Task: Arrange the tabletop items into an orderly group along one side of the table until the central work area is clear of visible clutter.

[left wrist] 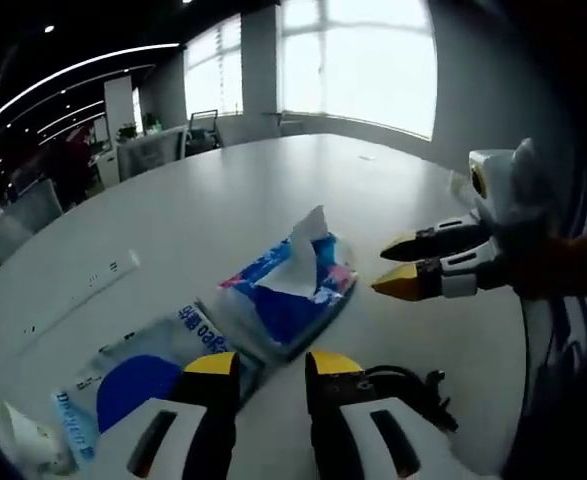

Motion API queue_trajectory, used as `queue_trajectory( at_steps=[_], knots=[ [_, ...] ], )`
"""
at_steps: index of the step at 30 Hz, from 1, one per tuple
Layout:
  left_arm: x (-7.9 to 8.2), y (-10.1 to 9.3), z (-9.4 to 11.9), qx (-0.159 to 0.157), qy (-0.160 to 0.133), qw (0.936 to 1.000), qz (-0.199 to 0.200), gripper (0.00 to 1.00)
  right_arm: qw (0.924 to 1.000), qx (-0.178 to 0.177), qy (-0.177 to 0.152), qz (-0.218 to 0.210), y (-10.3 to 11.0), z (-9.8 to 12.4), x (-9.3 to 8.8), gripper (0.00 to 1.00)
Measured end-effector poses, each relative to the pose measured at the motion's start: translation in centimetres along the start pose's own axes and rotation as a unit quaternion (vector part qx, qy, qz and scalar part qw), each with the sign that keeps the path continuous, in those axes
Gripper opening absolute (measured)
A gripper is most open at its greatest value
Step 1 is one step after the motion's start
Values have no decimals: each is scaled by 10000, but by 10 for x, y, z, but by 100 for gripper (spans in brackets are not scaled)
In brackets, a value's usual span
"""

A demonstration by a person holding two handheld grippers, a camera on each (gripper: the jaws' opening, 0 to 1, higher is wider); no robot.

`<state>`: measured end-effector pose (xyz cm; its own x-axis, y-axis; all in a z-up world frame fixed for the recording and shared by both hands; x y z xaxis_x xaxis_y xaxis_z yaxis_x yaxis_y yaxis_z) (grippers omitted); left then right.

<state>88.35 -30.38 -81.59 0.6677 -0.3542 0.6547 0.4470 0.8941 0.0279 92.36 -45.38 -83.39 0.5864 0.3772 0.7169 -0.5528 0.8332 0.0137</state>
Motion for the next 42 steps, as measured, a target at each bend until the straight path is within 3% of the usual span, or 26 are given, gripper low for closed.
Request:
queue_trajectory(
  at_steps=[9,18,24,35,38,42],
  knots=[
    [-23,-14,12,-111,271,9996,3,27,9990,374,231,1,34,12,-25,35],
    [-48,-28,16,-217,549,9982,60,27,9975,632,229,-237,65,21,-35,34],
    [-59,-33,15,-280,680,9970,238,26,9968,647,340,-331,75,21,-44,28],
    [-78,-44,11,-650,664,9907,996,20,9963,574,623,-127,90,18,-62,17],
    [-84,-47,9,-665,707,9905,976,17,9958,643,614,-210,94,19,-62,9],
    [-87,-47,8,-637,711,9893,1100,15,9963,546,624,-241,93,18,-62,9]
  ],
)
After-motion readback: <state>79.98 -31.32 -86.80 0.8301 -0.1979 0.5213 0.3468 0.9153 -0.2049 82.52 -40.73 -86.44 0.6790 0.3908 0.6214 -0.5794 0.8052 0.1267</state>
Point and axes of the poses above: the point that each gripper's makers call its tool centre point, and the gripper's own axes: z roughly backward along the fingers, y roughly to its left, x roughly out of its top, the point moved 1 cm from there along z, roughly backward along the fingers, and after that the axes turned 8 degrees about y, right-handed, at the moved point
